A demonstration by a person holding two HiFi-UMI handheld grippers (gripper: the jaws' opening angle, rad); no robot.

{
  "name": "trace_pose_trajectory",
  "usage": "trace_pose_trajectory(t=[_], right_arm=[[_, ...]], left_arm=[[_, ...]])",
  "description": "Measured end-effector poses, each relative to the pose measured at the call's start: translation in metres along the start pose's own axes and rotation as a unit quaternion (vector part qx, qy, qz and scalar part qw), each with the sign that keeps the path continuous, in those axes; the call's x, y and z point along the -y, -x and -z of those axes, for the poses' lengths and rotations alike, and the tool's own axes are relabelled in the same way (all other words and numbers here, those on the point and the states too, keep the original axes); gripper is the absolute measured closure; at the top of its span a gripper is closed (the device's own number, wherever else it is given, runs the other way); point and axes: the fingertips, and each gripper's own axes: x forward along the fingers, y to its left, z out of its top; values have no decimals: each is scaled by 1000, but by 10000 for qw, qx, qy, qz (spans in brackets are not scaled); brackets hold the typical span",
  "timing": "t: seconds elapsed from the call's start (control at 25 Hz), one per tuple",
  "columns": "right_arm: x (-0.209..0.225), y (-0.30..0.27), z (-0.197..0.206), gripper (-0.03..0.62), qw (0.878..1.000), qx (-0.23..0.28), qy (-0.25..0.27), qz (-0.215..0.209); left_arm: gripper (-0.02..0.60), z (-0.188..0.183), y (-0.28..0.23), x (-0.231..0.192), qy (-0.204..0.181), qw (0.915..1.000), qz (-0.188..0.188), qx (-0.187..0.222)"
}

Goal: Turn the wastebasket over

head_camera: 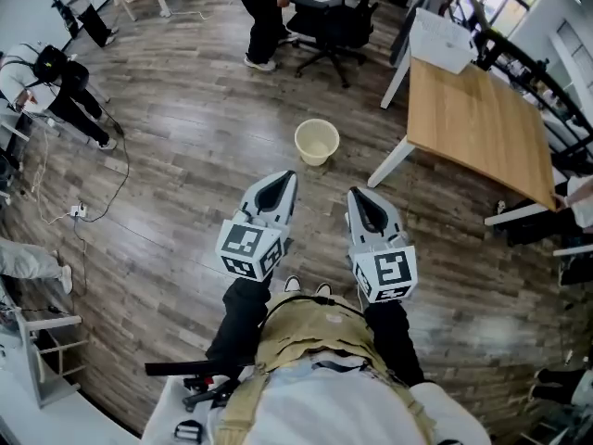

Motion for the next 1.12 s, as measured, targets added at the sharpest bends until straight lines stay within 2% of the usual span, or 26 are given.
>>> trace_pose_trajectory(t=[0.36, 0.64, 0.84, 1.12], right_arm=[[-27, -21, 12, 574, 9999, -149, 46, 46], [-31, -37, 24, 574, 9995, -286, 5, 125], [-21, -58, 32, 574, 9993, -348, -74, 86], [27, -111, 42, 574, 9990, -244, -346, 117]], left_arm=[[581, 16, 12, -33, 139, 9998, 52, -115], [581, 27, 9, -49, 233, 9994, 96, -217], [581, 33, -9, -63, 273, 9992, 63, -297], [581, 36, -63, -93, 206, 9987, -144, -442]])
